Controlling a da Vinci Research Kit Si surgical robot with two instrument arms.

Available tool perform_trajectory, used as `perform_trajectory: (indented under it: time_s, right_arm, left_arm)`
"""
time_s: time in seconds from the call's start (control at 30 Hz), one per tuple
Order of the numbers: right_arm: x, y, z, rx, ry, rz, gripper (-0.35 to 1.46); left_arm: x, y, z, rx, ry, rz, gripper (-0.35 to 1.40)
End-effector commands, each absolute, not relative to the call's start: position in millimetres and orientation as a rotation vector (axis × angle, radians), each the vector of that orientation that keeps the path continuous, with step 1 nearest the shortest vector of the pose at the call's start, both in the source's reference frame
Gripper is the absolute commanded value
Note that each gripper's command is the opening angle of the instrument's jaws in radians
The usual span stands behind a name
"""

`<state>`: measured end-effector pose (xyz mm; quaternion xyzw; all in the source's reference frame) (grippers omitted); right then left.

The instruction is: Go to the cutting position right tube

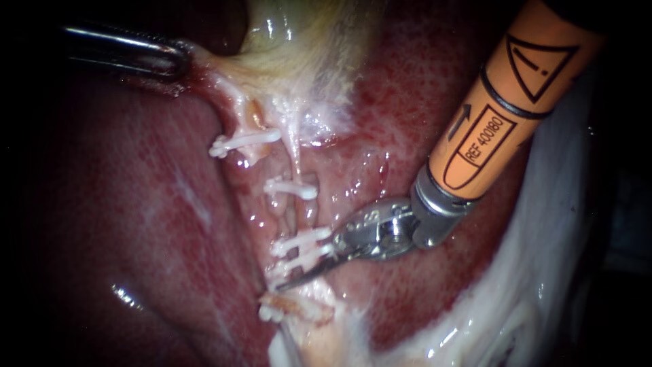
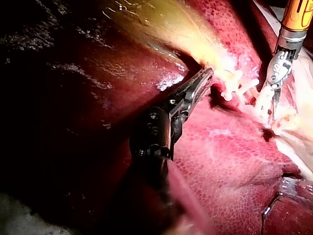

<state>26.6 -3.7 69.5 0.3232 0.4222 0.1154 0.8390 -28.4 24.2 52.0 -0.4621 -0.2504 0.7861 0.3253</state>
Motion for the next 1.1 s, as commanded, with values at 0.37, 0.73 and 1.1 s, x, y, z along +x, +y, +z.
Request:
perform_trajectory:
  time_s: [0.37, 0.73, 1.1]
  right_arm:
    - [23.4, -2.2, 66.9, 0.756, 0.909, 0.288, 1.41]
    - [21.2, 0.5, 65.6, 0.886, 0.911, 0.349, 1.41]
    - [23.0, 1.1, 66.3, 0.953, 0.954, 0.388, 1.45]
  left_arm:
    - [-28.1, 24.1, 52.0, -1.212, -0.658, 2.061, -0.35]
    - [-28.1, 24.2, 52.0, -1.212, -0.658, 2.061, -0.35]
    - [-28.1, 24.2, 52.0, -1.212, -0.659, 2.061, -0.35]
